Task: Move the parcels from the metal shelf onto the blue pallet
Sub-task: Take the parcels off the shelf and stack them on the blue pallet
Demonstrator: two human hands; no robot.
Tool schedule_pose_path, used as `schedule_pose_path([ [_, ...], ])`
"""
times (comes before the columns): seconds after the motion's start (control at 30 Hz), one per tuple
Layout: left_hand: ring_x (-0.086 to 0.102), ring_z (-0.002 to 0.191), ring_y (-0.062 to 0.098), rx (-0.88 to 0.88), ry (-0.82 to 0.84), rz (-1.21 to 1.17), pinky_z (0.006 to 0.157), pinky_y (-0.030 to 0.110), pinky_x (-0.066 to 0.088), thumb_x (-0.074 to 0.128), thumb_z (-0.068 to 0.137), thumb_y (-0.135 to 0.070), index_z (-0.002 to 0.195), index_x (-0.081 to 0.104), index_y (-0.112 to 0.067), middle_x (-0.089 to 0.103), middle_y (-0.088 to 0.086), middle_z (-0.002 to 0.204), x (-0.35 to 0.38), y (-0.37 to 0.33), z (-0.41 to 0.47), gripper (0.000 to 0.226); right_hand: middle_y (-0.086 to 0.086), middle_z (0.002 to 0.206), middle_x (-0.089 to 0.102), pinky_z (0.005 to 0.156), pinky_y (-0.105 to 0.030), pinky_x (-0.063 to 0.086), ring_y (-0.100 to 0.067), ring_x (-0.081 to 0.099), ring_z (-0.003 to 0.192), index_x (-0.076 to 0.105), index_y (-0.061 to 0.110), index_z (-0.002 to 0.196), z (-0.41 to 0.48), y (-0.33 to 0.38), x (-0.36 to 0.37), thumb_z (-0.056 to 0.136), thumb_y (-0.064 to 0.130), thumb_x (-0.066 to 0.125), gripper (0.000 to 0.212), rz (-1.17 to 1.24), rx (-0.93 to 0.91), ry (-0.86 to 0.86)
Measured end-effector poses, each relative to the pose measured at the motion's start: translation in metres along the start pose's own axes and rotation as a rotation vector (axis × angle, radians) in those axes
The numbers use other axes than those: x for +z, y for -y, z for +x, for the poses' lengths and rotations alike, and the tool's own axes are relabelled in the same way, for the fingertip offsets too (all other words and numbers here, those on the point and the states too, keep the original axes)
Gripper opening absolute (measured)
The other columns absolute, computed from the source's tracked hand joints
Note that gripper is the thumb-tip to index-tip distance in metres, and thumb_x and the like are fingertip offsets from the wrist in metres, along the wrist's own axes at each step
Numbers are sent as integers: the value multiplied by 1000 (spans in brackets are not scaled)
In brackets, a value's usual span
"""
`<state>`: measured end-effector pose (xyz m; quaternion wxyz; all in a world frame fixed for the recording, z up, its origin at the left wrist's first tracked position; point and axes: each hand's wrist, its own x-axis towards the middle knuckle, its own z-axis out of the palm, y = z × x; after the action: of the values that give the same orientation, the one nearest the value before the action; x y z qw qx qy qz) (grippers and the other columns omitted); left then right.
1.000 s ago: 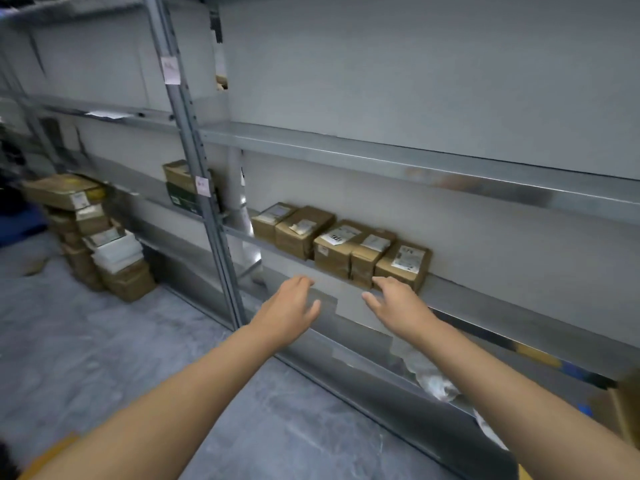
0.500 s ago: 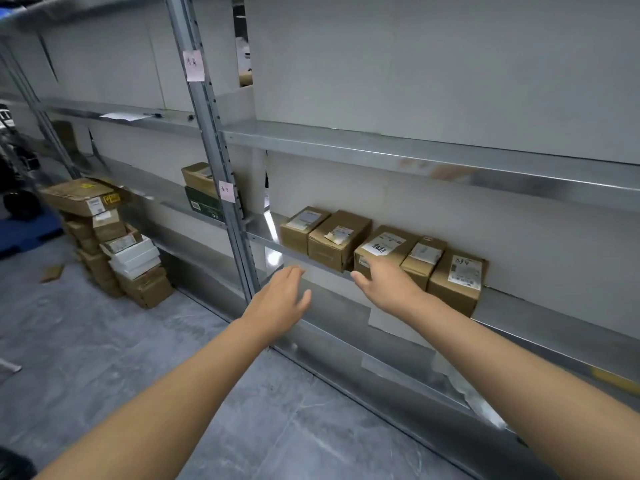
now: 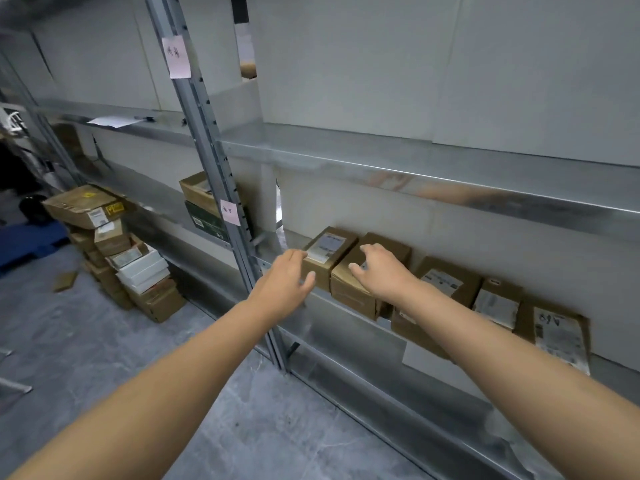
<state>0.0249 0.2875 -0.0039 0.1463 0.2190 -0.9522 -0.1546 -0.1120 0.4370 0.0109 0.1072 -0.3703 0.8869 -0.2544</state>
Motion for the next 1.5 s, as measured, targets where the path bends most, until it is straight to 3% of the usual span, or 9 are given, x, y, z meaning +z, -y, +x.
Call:
schedule_pose_path([
  [0.4, 44, 126, 13, 42, 93, -44, 101, 30, 40, 47, 99, -35, 142, 38, -15, 45, 1, 140, 42, 70, 102, 48, -12, 132, 47, 99, -35, 43, -27, 51, 118, 43, 8, 138, 110, 6, 40, 96, 31, 48, 48, -39, 60, 109],
  [0.67, 45, 130, 21, 128, 218, -63, 105, 37, 39, 47, 98, -34, 142, 39, -15, 47, 5, 140, 57, 131, 198, 48, -13, 127, 59, 97, -36, 46, -26, 56, 113, 51, 6, 132, 190, 23, 80, 98, 32, 46, 43, 158, 311, 160],
  [0.87, 45, 129, 25, 194, 377, -112, 105, 41, 41, 49, 98, -32, 141, 38, -14, 46, 10, 140, 75, 167, 253, 48, -15, 144, 45, 103, -32, 34, -26, 44, 130, 42, 9, 142, 229, 21, 107, 105, 35, 25, 48, 100, 560, 271],
  [1.07, 40, 135, 27, 178, 570, -212, 112, 36, 33, 47, 100, -33, 145, 37, -10, 41, 12, 147, 117, 178, 275, 51, -14, 147, 40, 95, -31, 38, -25, 48, 126, 22, 11, 150, 250, 13, 129, 102, 31, 37, 54, 229, 721, 150],
  [1.13, 50, 125, 28, 170, 591, -279, 101, 27, 41, 46, 101, -30, 137, 46, -9, 50, 12, 135, 128, 179, 278, 42, -15, 142, 46, 86, -26, 44, -22, 55, 112, 24, 8, 149, 258, 13, 137, 101, 26, 42, 54, 280, 737, 119],
  [1.2, 61, 93, 20, 154, 594, -407, 72, 9, 44, 46, 100, -23, 112, 56, -16, 60, 5, 105, 137, 182, 276, 17, -14, 130, 55, 70, -19, 46, -16, 58, 92, 38, 5, 139, 263, 16, 145, 99, 18, 48, 43, 371, 756, 17],
  [1.27, 56, 74, 4, 138, 560, -505, 55, 5, 40, 44, 101, -24, 101, 53, -21, 58, -3, 88, 142, 185, 272, 10, -13, 129, 57, 78, -25, 50, -22, 60, 102, 46, 6, 132, 263, 18, 151, 98, 14, 49, 35, 448, 800, -57],
  [1.33, 53, 72, -2, 97, 537, -584, 53, 4, 40, 41, 103, -31, 102, 51, -24, 56, -11, 83, 144, 190, 268, 13, -14, 133, 56, 91, -32, 49, -26, 57, 116, 47, 8, 134, 262, 19, 156, 100, 17, 45, 35, 537, 831, -44],
  [1.5, 56, 77, 0, -16, 557, -720, 58, 14, 40, 41, 102, -34, 105, 51, -31, 59, -15, 86, 150, 193, 264, 10, -10, 133, 57, 87, -31, 48, -25, 57, 116, 45, 11, 138, 260, 19, 161, 101, 28, 43, 40, 653, 883, -44],
])
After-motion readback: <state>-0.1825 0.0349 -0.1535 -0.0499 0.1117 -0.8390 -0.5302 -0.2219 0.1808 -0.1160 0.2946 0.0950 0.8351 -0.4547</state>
